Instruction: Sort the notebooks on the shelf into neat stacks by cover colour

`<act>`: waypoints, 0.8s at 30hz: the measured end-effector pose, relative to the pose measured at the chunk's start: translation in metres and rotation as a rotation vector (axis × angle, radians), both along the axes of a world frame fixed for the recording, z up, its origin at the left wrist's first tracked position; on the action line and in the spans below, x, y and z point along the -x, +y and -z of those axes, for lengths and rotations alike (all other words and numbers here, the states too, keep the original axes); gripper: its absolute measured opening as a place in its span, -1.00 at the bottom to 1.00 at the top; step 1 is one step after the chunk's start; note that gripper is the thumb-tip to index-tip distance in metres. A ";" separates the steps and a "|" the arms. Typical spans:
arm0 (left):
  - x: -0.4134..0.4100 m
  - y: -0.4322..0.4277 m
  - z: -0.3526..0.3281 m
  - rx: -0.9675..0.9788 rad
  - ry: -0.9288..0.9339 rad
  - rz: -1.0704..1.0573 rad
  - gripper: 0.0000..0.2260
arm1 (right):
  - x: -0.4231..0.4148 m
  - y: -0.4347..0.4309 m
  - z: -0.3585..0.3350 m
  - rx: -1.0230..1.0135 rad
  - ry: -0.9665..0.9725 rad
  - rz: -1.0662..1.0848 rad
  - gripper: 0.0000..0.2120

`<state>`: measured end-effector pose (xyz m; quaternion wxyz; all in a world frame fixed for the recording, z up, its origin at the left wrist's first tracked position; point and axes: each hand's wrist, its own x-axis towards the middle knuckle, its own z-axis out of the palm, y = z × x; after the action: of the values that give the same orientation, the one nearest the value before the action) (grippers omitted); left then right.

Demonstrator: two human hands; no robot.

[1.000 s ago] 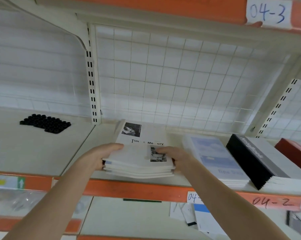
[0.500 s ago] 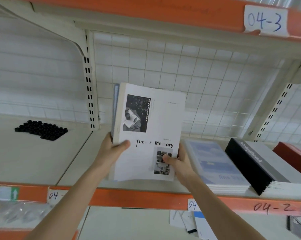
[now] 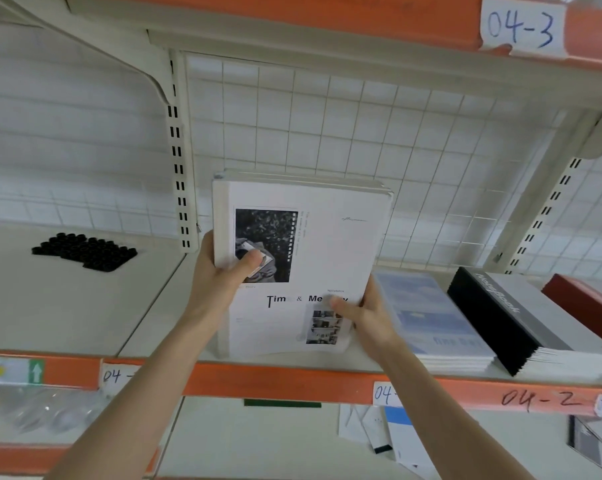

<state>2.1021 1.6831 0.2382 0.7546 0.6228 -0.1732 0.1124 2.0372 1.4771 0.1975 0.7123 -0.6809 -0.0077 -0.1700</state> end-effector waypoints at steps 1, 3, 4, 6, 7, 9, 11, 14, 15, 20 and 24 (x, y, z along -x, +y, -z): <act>0.001 -0.001 0.001 0.019 0.004 0.014 -0.68 | 0.000 0.003 0.001 0.012 -0.013 -0.008 -0.58; 0.003 -0.004 0.003 0.046 -0.004 0.042 -0.56 | 0.002 0.007 0.001 0.044 -0.030 -0.018 -0.64; 0.003 -0.004 0.003 0.062 -0.004 0.056 -0.46 | 0.003 0.007 0.001 0.052 -0.036 -0.024 -0.66; 0.001 -0.004 0.003 0.074 -0.001 0.088 -0.31 | 0.006 0.007 0.001 0.050 -0.036 -0.037 -0.65; 0.000 -0.003 0.003 0.058 -0.006 0.105 -0.27 | 0.007 0.006 0.000 0.052 -0.034 -0.041 -0.64; -0.002 0.000 0.005 0.036 -0.019 0.132 -0.15 | 0.007 0.005 0.001 0.064 -0.030 -0.037 -0.64; 0.000 0.002 0.004 0.039 -0.031 0.145 -0.07 | 0.006 0.005 0.002 0.078 -0.028 -0.035 -0.64; 0.000 0.002 0.005 0.009 -0.032 0.133 -0.16 | 0.006 0.004 0.003 0.085 -0.020 -0.036 -0.64; 0.000 0.001 0.007 -0.008 -0.031 0.127 -0.27 | 0.006 0.004 0.003 0.091 -0.015 -0.037 -0.65; 0.001 0.001 0.022 -0.069 0.029 0.076 -0.69 | 0.004 0.002 0.004 0.109 0.009 -0.054 -0.70; 0.004 0.005 0.047 -0.111 0.146 0.067 -0.45 | -0.001 0.001 0.010 0.098 0.043 -0.046 -0.68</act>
<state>2.0977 1.6879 0.1917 0.7328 0.6642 -0.1447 0.0316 2.0380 1.4777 0.1871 0.6818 -0.7181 -0.0164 -0.1384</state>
